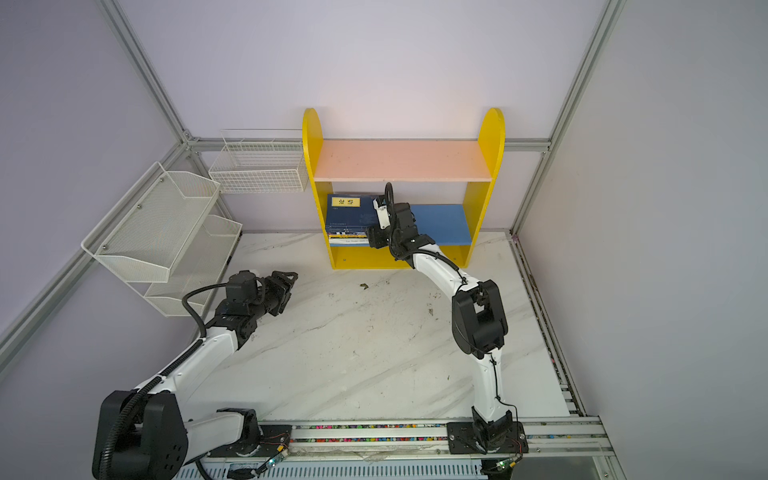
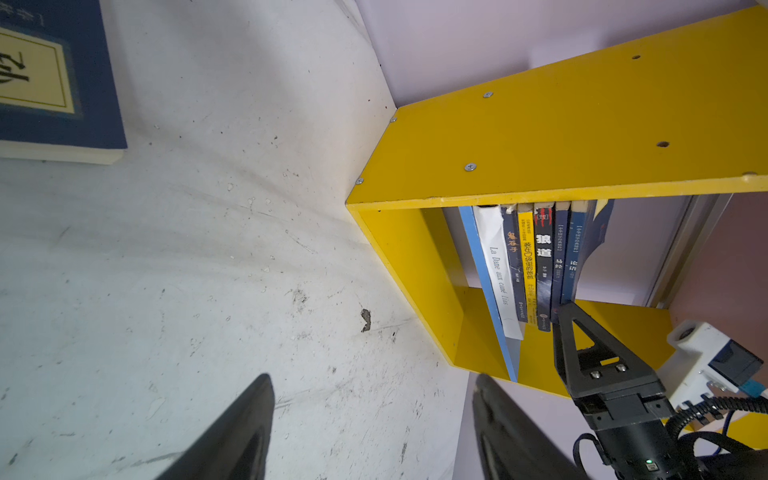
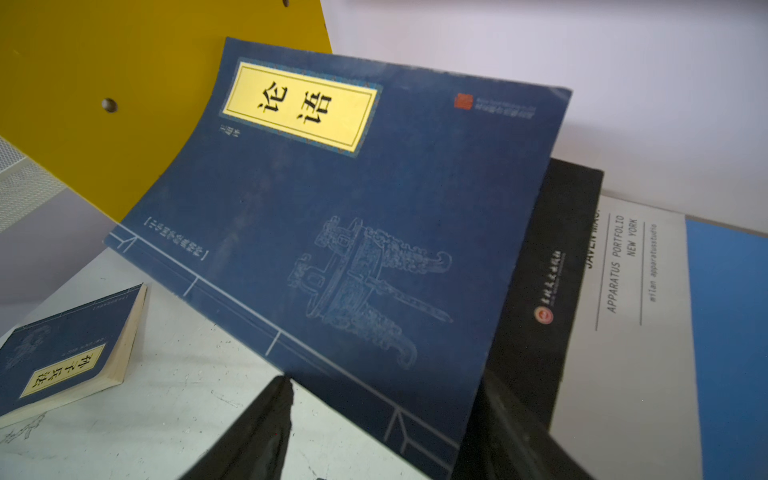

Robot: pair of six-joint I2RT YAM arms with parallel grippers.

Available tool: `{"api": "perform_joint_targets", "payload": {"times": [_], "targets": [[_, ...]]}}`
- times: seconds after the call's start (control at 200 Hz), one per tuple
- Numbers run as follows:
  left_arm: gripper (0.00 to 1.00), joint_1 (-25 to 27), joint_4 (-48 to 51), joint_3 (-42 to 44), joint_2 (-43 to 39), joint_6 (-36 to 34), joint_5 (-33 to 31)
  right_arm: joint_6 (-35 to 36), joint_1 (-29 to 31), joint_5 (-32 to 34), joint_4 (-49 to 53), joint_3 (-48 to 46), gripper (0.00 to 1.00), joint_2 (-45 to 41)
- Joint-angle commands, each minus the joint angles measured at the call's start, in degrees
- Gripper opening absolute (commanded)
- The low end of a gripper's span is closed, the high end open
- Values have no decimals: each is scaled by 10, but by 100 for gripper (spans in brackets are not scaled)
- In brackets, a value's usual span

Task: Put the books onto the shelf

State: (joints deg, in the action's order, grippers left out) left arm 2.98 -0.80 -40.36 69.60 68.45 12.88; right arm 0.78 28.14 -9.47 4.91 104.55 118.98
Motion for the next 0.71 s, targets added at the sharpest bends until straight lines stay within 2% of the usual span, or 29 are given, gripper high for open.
{"api": "perform_joint_targets", "payload": {"times": [0.0, 0.225, 0.47, 0.565, 0.7], "targets": [[74, -5, -28, -9, 3, 7, 7, 6, 9, -7, 16, 9, 69, 24], [74, -7, -30, -9, 7, 8, 7, 9, 9, -4, 16, 4, 68, 22], [74, -9, -22, -14, 9, -6, 2, 2, 9, -6, 12, -16, 76, -5], [79, -12, 28, -43, 10, -58, -20, -19, 9, 4, 6, -36, 80, -32], [87, -19, 129, -110, 34, -162, -87, -60, 9, 13, -25, -102, 88, -95]]}}
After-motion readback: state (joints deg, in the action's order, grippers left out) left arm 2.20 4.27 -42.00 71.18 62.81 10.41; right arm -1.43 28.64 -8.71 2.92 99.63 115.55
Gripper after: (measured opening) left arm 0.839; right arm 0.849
